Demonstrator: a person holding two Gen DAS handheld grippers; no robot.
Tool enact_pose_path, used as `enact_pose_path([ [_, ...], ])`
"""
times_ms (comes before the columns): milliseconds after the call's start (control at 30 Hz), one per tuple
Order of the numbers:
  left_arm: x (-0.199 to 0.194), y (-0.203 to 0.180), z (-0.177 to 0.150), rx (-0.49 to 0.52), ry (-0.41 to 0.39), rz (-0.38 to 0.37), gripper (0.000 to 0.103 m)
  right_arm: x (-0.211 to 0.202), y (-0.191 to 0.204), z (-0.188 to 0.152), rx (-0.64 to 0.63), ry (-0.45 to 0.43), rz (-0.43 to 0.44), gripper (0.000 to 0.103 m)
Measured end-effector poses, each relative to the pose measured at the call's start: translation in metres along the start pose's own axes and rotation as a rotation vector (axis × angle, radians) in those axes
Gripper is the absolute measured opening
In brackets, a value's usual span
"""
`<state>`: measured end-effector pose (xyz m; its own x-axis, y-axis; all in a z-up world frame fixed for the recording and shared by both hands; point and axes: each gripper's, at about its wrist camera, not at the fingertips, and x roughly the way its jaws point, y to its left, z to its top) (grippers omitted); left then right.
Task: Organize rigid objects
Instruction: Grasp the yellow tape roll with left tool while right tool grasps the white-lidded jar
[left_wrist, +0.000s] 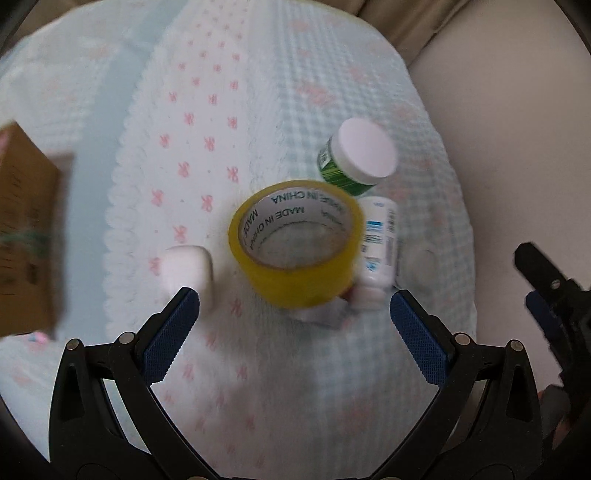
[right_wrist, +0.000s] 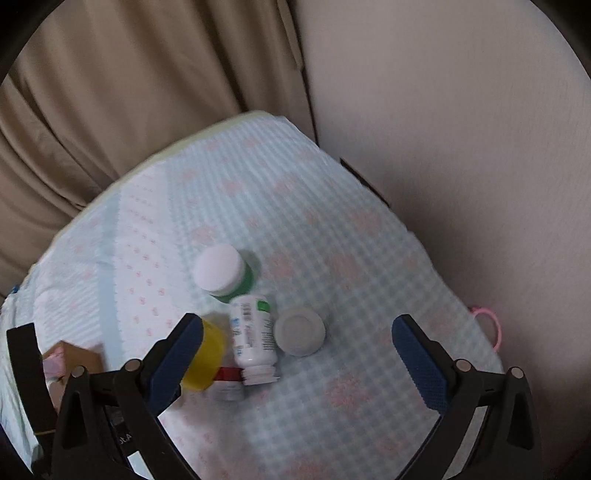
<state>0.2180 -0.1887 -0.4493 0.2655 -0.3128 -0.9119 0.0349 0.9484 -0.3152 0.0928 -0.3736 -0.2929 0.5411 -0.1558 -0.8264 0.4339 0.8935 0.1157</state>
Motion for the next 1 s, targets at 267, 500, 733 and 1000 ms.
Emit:
enact_pose_path([
  [267,0.045,0.007,0.004,0.004,-0.045,-0.046,0.102,0.069,-0.010,-0.023,0.061,0.025,-0.033,0.096],
  [500,0.061,0.005,0.009,-0.011,-0.057,-0.095,0.102,0.097,-0.016,-0.026,0.157,0.038,-0.024,0.091],
  [733,0.071,0.000,0.019,0.024,-0.061,-0.119,0.102,0.113,-0.019,-0.028,0.244,0.105,-0.002,0.082],
  [1000,0.085,-0.003,0.040,0.065,-0.052,-0.133,0.099,0.132,-0.022,-0.028,0.283,0.167,0.006,0.064],
])
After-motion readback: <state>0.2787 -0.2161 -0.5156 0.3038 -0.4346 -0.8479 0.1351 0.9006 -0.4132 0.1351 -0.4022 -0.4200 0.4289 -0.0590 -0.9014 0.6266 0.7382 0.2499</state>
